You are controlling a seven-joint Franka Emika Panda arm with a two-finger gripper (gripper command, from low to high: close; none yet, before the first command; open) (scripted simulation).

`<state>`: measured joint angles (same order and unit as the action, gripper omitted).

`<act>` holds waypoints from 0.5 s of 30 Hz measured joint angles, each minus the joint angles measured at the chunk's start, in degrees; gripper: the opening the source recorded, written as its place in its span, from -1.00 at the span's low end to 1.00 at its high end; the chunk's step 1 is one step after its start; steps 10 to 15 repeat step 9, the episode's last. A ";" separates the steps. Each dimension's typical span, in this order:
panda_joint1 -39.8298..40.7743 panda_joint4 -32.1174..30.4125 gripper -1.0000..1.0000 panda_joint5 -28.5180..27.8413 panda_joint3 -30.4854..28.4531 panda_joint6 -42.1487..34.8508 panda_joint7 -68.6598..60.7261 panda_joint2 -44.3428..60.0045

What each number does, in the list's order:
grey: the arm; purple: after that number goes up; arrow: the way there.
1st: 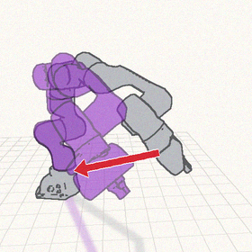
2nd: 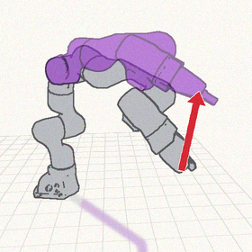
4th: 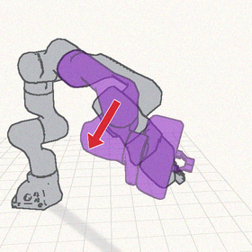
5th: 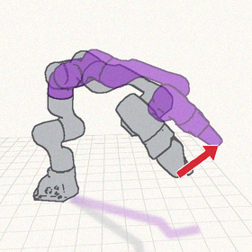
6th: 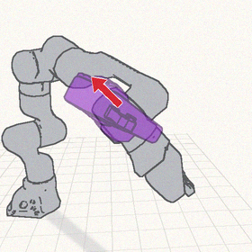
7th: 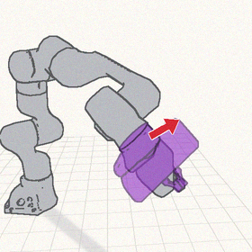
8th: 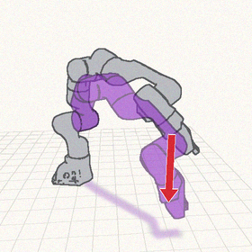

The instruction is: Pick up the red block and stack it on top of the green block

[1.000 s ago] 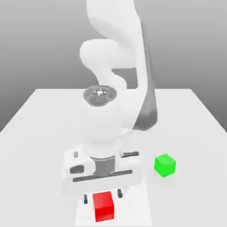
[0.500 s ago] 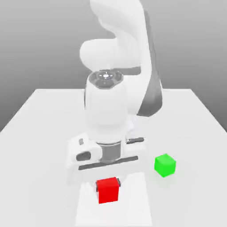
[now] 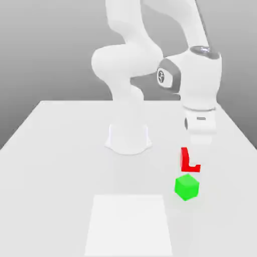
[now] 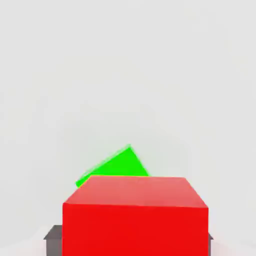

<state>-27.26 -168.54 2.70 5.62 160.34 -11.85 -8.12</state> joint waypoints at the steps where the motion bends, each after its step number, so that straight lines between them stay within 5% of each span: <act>1: 0.11 0.04 -1.00 -0.37 0.06 1.94 0.19 1.98; 3: 0.44 0.18 -1.00 -1.59 -0.06 5.86 0.95 6.06; 4: 0.28 0.24 1.00 -2.52 -0.39 7.53 1.60 7.78; 15: 0.73 0.24 1.00 -2.52 -0.39 7.53 1.60 7.78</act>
